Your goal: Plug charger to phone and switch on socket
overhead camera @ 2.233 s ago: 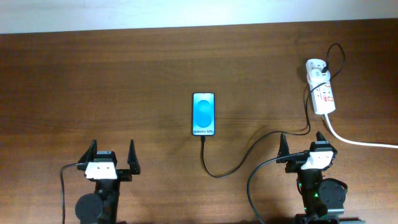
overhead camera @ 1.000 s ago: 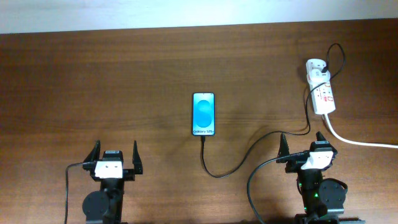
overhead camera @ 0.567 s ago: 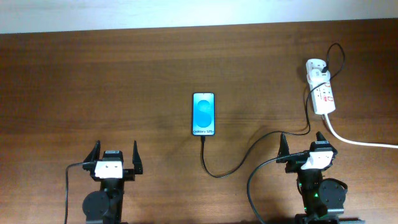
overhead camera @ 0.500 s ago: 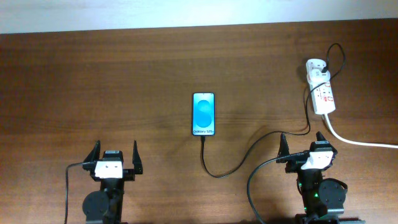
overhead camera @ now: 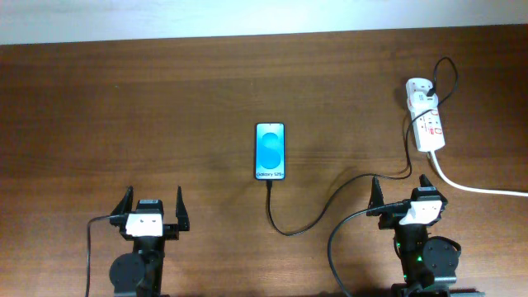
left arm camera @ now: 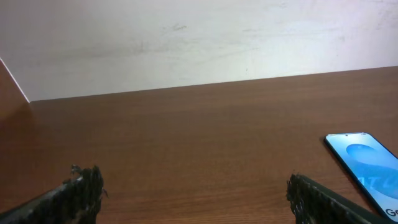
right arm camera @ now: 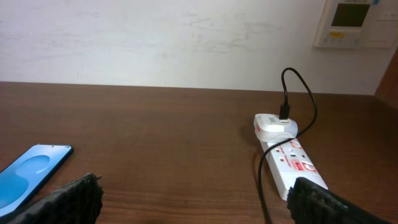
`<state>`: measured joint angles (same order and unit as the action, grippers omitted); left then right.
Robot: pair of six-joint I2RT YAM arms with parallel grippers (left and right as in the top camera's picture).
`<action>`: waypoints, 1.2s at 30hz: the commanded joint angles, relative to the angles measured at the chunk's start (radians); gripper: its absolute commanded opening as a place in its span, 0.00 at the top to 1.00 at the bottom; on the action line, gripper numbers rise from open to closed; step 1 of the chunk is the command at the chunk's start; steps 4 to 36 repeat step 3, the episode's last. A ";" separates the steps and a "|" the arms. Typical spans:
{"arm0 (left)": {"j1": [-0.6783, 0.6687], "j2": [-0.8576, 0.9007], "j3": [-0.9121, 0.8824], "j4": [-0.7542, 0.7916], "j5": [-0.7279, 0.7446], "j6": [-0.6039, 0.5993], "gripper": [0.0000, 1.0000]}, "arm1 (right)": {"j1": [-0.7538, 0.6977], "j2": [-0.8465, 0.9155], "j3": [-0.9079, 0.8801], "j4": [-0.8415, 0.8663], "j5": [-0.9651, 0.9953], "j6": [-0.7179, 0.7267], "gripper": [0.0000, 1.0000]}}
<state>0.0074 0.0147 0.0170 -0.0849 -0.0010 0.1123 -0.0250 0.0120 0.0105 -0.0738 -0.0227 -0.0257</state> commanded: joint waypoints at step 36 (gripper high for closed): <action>-0.003 -0.009 -0.008 0.002 -0.003 0.006 0.01 | 0.008 -0.008 -0.005 -0.005 0.005 0.003 0.01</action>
